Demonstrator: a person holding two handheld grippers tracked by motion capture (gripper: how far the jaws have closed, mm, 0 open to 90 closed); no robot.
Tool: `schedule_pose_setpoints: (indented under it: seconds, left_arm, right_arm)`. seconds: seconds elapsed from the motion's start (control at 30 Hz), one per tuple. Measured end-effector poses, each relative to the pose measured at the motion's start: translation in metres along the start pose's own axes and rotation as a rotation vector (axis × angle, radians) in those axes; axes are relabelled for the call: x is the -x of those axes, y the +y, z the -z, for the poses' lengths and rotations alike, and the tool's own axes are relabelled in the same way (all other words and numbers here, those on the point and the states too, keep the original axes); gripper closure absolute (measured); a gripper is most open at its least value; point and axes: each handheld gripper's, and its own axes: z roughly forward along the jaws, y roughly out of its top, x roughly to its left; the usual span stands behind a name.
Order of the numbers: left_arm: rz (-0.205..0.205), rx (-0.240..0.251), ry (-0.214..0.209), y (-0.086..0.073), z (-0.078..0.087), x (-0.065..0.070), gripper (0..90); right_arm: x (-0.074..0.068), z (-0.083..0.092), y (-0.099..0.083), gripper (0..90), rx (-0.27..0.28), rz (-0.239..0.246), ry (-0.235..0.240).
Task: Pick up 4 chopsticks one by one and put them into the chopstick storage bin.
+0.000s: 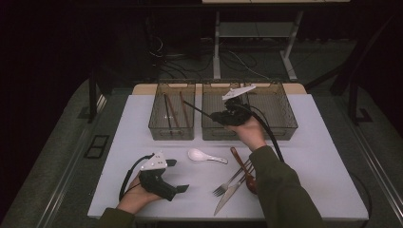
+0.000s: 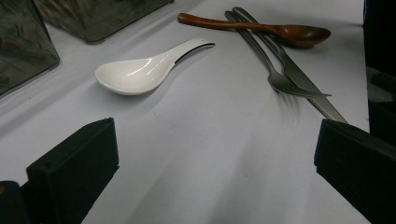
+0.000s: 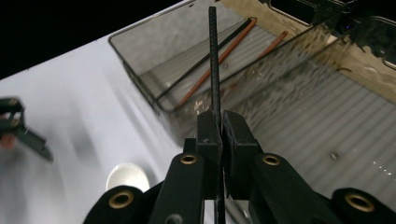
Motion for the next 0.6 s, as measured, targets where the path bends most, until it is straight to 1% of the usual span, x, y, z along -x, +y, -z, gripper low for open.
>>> schedule_pose_setpoints:
  seconds: [0.07,0.13,0.17,0.2,0.23,0.27,0.33,0.37,0.47,0.53,0.6]
  left_arm:
    - [-0.001,0.0,0.002,0.0,0.0,0.0,0.0]
    - [-0.007,0.005,0.001,0.0,0.001,0.0,0.0]
    - [0.0,0.009,-0.002,0.0,0.001,0.0,0.0]
    - [-0.007,0.007,0.002,0.0,0.001,-0.001,0.0]
    - [0.004,0.012,0.001,0.0,0.0,-0.001,0.0]
    - [0.004,0.012,0.001,0.0,0.0,-0.001,0.0]
    - [0.002,0.009,0.002,0.0,0.0,-0.001,0.0]
    - [-0.009,0.002,0.002,0.0,0.001,-0.001,0.0]
    - [-0.008,0.005,0.004,0.001,0.001,0.0,0.0]
    - [-0.004,0.008,0.002,0.001,0.001,0.0,0.0]
    - [-0.003,0.002,0.0,0.001,0.001,0.0,0.0]
  right_arm:
    - [0.0,-0.009,0.006,86.2,-0.008,-0.013,-0.009]
    - [0.0,-0.017,0.012,86.2,-0.007,-0.021,-0.005]
    - [-0.001,-0.021,0.015,86.1,-0.014,-0.023,-0.015]
    - [-0.001,-0.025,0.018,86.2,-0.02,-0.021,-0.011]
    - [-0.002,-0.029,0.021,86.1,-0.021,-0.022,-0.013]
    - [-0.002,-0.032,0.024,86.2,-0.03,-0.018,-0.022]
    - [-0.003,-0.04,0.03,86.1,-0.037,-0.02,-0.024]
    - [-0.004,-0.044,0.032,86.1,-0.04,-0.021,-0.029]
    - [-0.005,-0.055,0.04,86.2,-0.052,-0.021,-0.04]
    - [-0.005,-0.061,0.045,86.1,-0.055,-0.026,-0.047]
    - [-0.005,-0.067,0.049,86.1,-0.057,-0.042,-0.053]
